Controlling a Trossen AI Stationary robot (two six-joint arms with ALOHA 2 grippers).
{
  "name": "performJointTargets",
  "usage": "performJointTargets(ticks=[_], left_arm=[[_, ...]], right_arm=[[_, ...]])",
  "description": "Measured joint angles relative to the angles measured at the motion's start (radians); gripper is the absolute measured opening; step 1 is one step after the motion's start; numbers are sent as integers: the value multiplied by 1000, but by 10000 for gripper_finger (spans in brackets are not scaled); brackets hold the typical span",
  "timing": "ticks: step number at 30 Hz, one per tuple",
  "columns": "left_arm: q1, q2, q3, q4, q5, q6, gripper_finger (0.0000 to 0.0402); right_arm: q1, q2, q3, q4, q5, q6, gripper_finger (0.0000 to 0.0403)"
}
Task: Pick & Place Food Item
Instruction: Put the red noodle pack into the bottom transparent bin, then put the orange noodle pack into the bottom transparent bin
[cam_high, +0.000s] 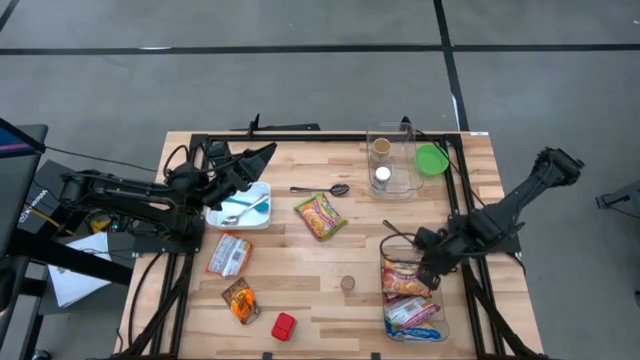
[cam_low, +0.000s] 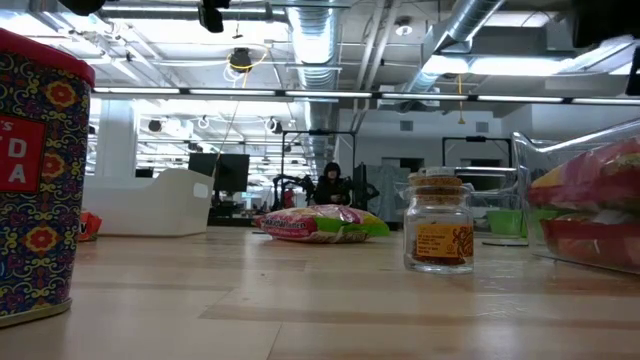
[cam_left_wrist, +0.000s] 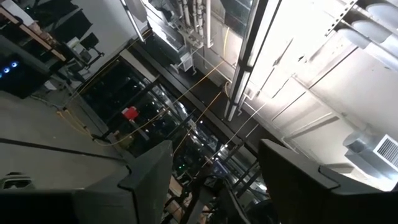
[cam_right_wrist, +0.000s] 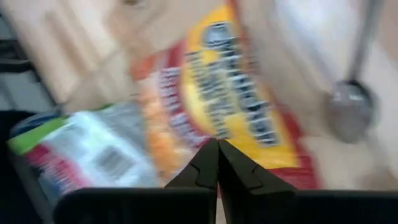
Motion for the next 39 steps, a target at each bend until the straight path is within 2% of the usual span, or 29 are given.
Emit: performJointTargets(ticks=[6, 16, 27, 35, 39], left_arm=[[0, 0, 0, -22, -4, 0, 232], [0, 0, 0, -35, -3, 0, 232], [0, 0, 0, -35, -2, -19, 232], [0, 0, 0, -35, 5, -27, 232], [0, 0, 0, -35, 15, -27, 232]], right_arm=[[63, 38, 0, 45, -23, -5, 0], [63, 117, -41, 115, -64, -30, 0], [55, 122, -49, 79, -67, 9, 0], [150, 31, -48, 264, 17, 83, 0], [217, 56, -48, 362, -4, 81, 0]])
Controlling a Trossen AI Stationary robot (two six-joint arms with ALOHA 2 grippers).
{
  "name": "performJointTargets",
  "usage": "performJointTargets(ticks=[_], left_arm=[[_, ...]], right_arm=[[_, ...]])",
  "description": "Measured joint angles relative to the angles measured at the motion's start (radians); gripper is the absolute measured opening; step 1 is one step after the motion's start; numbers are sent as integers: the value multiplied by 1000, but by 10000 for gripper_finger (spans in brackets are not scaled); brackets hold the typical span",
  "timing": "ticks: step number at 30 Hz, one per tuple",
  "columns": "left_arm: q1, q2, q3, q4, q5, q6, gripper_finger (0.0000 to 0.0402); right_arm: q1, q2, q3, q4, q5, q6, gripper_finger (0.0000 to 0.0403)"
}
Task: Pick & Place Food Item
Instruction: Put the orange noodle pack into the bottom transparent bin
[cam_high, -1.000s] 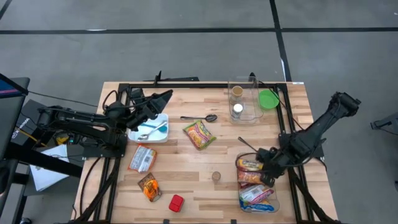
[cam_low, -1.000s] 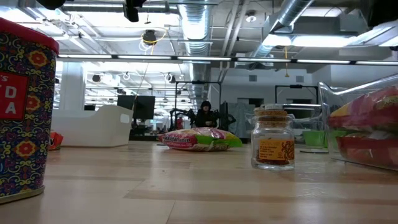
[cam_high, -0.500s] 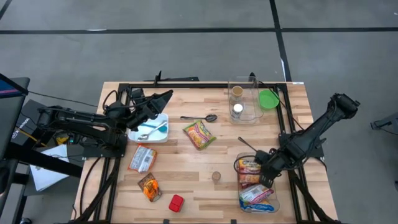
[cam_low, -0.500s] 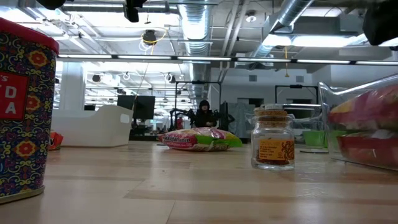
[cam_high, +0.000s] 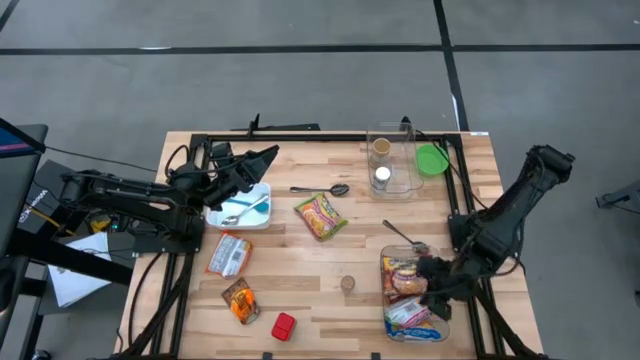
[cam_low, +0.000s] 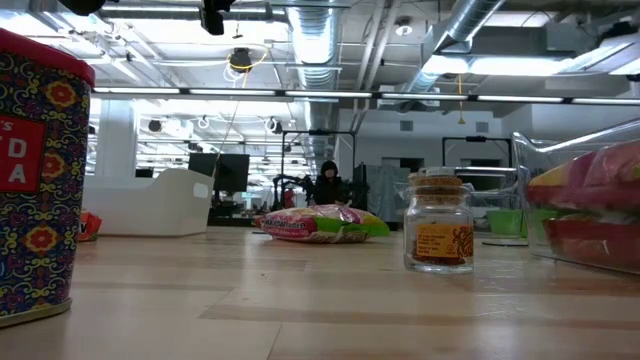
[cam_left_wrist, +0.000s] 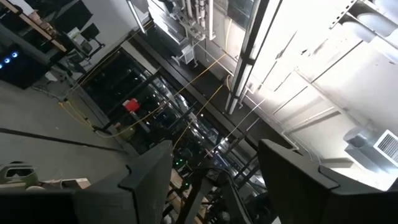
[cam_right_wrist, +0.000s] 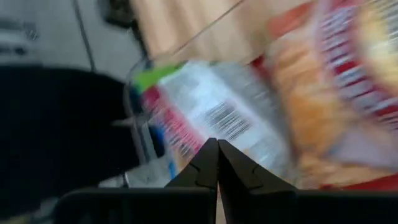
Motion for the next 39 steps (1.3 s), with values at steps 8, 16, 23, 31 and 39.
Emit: performJointTargets(ticks=[8, 16, 23, 31, 39], left_arm=[[0, 0, 0, 0, 6, 0, 232], [0, 0, 0, 0, 43, 0, 232], [0, 0, 0, 0, 49, 0, 232], [0, 0, 0, -3, 49, 0, 232], [0, 0, 0, -30, 48, 0, 232]], right_arm=[[19, 76, 0, -23, 19, 104, 0], [33, 164, 0, -15, 12, 247, 0], [97, 183, 13, 43, 9, 340, 0], [141, 182, 37, 48, 7, 394, 0], [141, 114, 38, 61, 209, 375, 0]])
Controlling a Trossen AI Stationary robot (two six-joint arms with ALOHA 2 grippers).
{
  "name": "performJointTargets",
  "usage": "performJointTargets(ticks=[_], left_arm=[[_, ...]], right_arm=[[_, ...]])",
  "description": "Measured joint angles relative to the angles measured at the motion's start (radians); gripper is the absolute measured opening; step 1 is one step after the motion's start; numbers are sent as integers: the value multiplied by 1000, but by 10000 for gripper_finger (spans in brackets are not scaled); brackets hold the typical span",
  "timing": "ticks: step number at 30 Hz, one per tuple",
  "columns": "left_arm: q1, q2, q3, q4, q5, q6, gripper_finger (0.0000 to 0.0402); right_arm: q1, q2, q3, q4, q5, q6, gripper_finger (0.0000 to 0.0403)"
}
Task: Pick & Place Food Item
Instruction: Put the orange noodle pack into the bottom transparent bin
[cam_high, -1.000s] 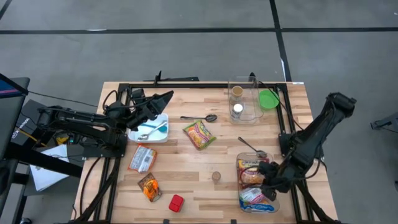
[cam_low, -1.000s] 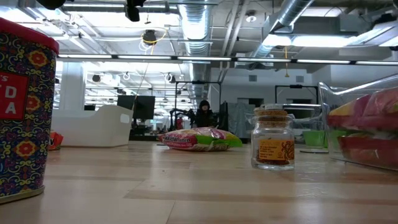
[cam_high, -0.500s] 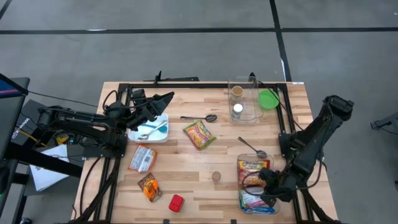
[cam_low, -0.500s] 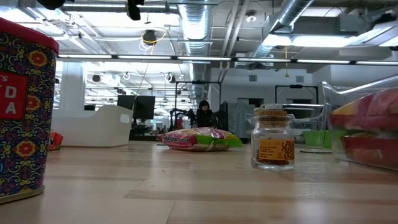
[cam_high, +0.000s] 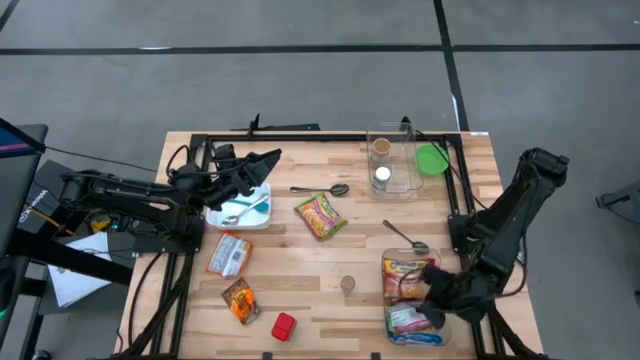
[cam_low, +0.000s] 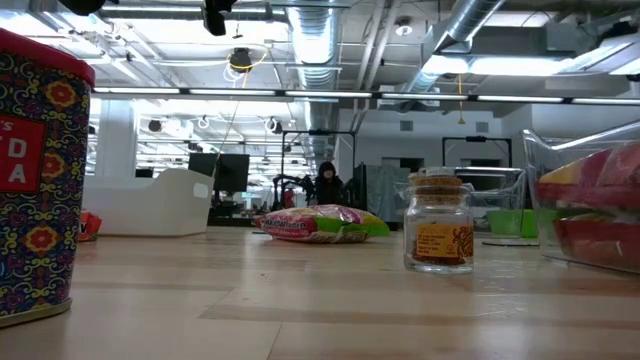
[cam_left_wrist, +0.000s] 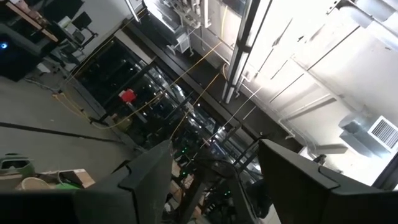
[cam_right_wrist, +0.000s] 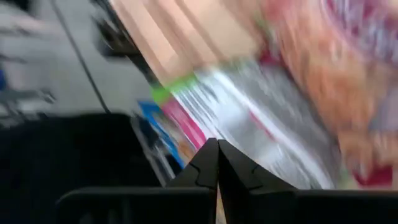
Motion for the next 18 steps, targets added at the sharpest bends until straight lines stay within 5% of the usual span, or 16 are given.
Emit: performJointTargets(ticks=[7, 13, 18], left_arm=[[0, 0, 0, -177, 21, -4, 232], [-17, 2, 0, -450, 79, -92, 232], [-54, 2, 1, -483, 89, -61, 232]], right_arm=[[-29, -179, 1, -85, 302, -71, 0], [-128, -334, 1, -178, 318, -131, 12], [-245, -443, 1, -178, 262, -240, 70]])
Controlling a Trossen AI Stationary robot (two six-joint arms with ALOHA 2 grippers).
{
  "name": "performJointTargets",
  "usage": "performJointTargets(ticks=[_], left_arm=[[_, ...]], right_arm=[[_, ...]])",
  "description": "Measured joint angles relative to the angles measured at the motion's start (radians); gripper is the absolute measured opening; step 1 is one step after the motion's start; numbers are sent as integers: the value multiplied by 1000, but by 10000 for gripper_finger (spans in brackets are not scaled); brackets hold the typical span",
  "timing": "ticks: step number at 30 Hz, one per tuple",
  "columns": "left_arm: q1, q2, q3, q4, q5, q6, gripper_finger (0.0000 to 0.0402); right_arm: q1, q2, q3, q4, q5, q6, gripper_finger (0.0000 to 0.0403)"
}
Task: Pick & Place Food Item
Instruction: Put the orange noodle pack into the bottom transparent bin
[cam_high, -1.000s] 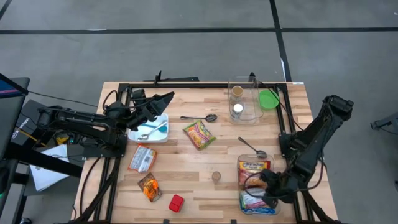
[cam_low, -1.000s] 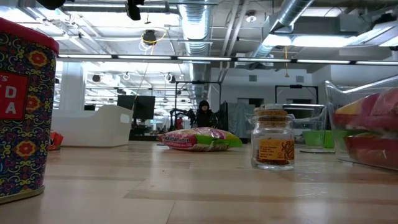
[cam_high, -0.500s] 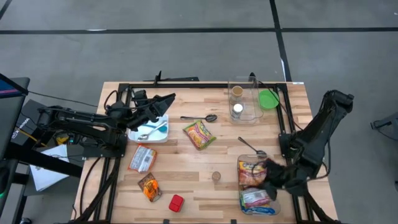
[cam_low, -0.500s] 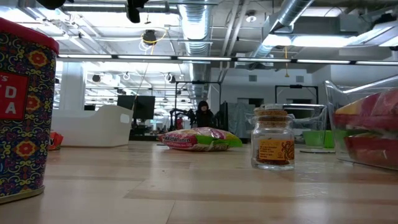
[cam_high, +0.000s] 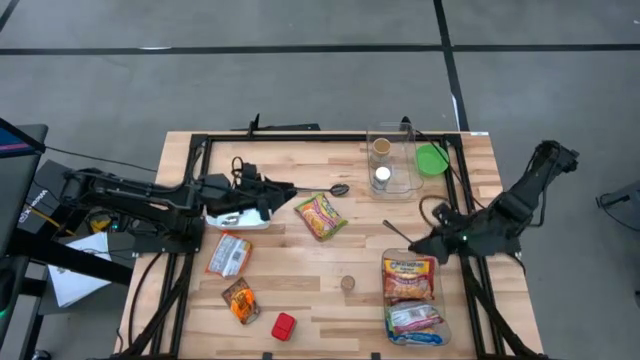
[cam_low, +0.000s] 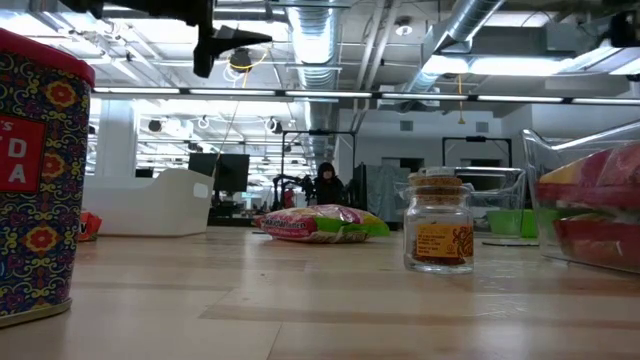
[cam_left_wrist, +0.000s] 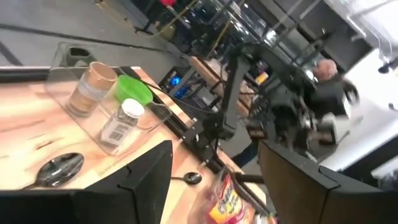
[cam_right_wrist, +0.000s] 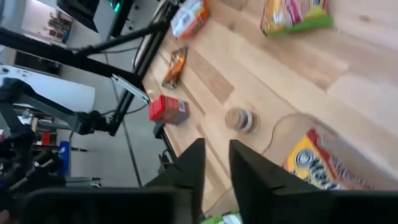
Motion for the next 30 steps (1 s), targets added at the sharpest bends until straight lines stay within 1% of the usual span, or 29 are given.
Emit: performJointTargets(ticks=[5, 6, 8, 11, 15, 17, 20, 25, 28, 30], left_arm=[[-50, 0, 48, -8, 0, 162, 232], [-68, -1, 62, -29, 0, 185, 232], [-108, -1, 95, -131, 20, 199, 232], [-186, 0, 155, -386, 90, 106, 232], [-325, 0, 206, -732, 189, -132, 232], [-409, 0, 217, -854, 221, -248, 232], [-551, 8, 220, -970, 234, -342, 225], [-749, 74, 221, -1023, 180, -348, 207], [-817, 137, 220, -1066, 148, -350, 199], [-836, 188, 220, -1107, 140, -350, 197]], right_arm=[[-143, -61, 0, 9, -107, -144, 134], [-171, -69, 0, 16, -125, -174, 145], [-226, -86, 0, 31, -159, -231, 165], [-303, -106, 0, 69, -209, -300, 188], [-383, -127, 0, 117, -262, -366, 202], [-415, -133, 0, 139, -289, -397, 204], [-457, -134, 0, 153, -328, -425, 202], [-508, -134, 0, 160, -401, -441, 195], [-526, -134, -1, 167, -430, -456, 194], [-533, -134, -1, 167, -437, -457, 194]])
